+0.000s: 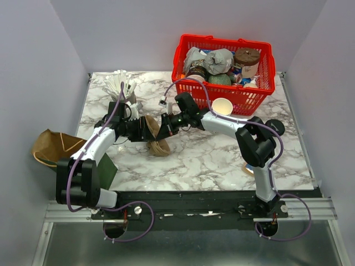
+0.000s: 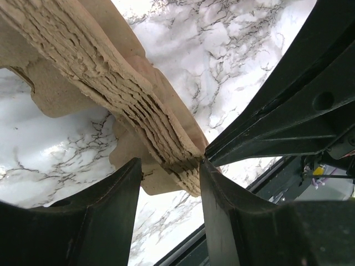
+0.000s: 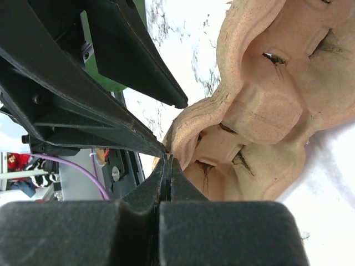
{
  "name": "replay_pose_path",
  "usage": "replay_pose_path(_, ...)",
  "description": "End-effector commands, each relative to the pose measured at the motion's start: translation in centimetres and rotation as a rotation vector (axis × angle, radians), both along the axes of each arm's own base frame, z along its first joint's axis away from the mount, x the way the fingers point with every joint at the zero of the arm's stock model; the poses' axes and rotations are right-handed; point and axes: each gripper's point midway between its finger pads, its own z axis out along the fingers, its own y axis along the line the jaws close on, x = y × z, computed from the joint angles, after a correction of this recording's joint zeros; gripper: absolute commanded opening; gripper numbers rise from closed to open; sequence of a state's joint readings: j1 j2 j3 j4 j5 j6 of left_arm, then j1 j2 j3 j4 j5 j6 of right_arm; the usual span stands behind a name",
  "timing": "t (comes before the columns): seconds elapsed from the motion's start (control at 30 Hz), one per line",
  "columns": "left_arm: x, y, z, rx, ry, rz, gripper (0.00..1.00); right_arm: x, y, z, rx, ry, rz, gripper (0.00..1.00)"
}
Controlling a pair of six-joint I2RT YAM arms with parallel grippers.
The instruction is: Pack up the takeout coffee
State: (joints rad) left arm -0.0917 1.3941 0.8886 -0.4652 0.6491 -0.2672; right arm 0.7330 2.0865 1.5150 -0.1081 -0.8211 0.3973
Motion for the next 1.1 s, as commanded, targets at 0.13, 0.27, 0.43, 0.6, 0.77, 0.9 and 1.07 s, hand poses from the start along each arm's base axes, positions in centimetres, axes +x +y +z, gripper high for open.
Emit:
replay_pose_path(0.13, -0.8, -0.2, -0.3, -0.019, 0.022, 0.005, 0.54, 0.2, -0.6, -0.9, -0.033, -0.002, -0.027, 0.01)
replay_pose_path(0.27, -0.8, -0.5, -0.6, -0.044, 0.048, 0.016, 0.54, 0.4, -0.7, -0.8, -0.034, -0.009, -0.034, 0.01)
replay_pose_path(0.43, -0.8, 0.4, -2.0, 0.019, 0.098, 0.056, 0.53, 0.7, -1.1, -0.9, -0.047, -0.018, -0.057, 0.01)
replay_pose_path(0.6, -1.6, 2.5, -3.4, 0.15, 0.138, 0.069, 0.5, 2.4, -2.0, -0.1, -0.051, -0.054, -0.11, 0.0)
replay_pose_path(0.77, -1.8, 3.2, -4.1, 0.184, 0.154, 0.086, 0.49, 3.5, -2.5, 0.5, -0.053, -0.076, -0.133, 0.01)
replay_pose_path(0.9, -1.8, 3.4, -4.3, 0.196, 0.162, 0.089, 0.49, 3.8, -2.9, 1.1, -0.053, -0.094, -0.144, 0.0)
replay_pose_path(1.07, -1.9, 3.3, -4.4, 0.192, 0.16, 0.078, 0.49, 1.6, -1.7, 2.7, 0.031, -0.085, -0.035, 0.38)
